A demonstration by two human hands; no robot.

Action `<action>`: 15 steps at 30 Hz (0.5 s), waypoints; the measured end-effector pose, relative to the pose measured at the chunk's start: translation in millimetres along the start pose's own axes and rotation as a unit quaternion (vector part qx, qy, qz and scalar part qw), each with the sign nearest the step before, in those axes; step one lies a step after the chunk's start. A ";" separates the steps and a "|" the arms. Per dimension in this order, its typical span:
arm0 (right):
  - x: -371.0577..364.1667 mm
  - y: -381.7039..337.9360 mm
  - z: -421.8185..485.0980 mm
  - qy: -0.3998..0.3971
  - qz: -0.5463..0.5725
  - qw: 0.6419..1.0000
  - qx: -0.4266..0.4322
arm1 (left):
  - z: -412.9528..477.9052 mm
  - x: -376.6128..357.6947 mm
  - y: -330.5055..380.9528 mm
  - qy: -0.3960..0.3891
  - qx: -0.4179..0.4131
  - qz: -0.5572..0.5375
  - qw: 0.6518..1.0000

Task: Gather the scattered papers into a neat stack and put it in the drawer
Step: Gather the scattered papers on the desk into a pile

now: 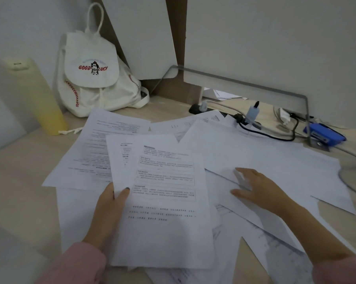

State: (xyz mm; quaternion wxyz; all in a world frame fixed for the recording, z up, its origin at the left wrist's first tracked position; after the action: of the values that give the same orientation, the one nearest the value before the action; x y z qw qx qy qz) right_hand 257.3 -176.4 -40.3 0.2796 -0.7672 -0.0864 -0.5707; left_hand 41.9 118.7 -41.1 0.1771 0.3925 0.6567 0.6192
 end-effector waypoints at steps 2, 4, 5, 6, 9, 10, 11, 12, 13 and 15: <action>3.3 -4.2 -1.1 0.024 -0.045 0.999 0.014 | -0.8 -1.0 -7.8 -0.004 0.016 -0.007 1.000; 4.0 -8.8 -0.6 0.036 -0.112 0.993 0.023 | -0.5 -1.4 -13.4 -0.012 0.034 -0.015 0.999; 2.6 -9.5 0.0 0.038 -0.143 0.989 0.023 | -0.1 -2.1 -15.4 -0.018 0.041 -0.024 0.999; 2.9 -9.9 0.6 0.046 -0.166 0.985 0.020 | 0.4 -2.8 -16.2 -0.024 0.045 -0.030 0.998; 20.6 -8.2 -2.5 0.130 -0.125 0.983 -0.031 | 2.7 -4.0 -18.3 -0.028 0.049 -0.030 0.998; 31.7 -7.4 -6.0 0.168 -0.085 0.981 -0.054 | 3.5 -4.1 -18.6 -0.026 0.047 -0.028 0.998; 44.1 -8.1 -10.1 0.207 -0.052 0.974 -0.069 | 4.1 -4.2 -18.5 -0.023 0.043 -0.023 0.999; 57.6 -12.3 -15.4 0.244 -0.028 0.967 -0.075 | 4.2 -4.0 -18.2 -0.020 0.039 -0.018 0.999; 70.6 -18.1 -20.8 0.274 -0.004 0.959 -0.073 | 3.9 -3.9 -17.7 -0.018 0.035 -0.012 0.999; 92.0 -31.1 -32.7 0.308 0.103 0.944 -0.052 | 2.4 -4.1 -16.3 -0.019 0.035 -0.005 0.999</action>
State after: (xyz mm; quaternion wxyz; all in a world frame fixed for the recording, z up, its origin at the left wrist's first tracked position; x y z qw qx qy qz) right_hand 247.0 -185.0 61.3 0.3093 -0.5723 0.1130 -0.7510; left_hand 41.4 118.5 -58.1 0.1790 0.4064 0.6763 0.5877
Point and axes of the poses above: each hand's wrist, its own z-axis towards the middle knuckle, its own x-axis out of the back of the hand, y = z × x, the point moved 9 cm from there along z, towards the middle knuckle, and after that the axes turned 1 degree about -y, right-handed, at the moved point
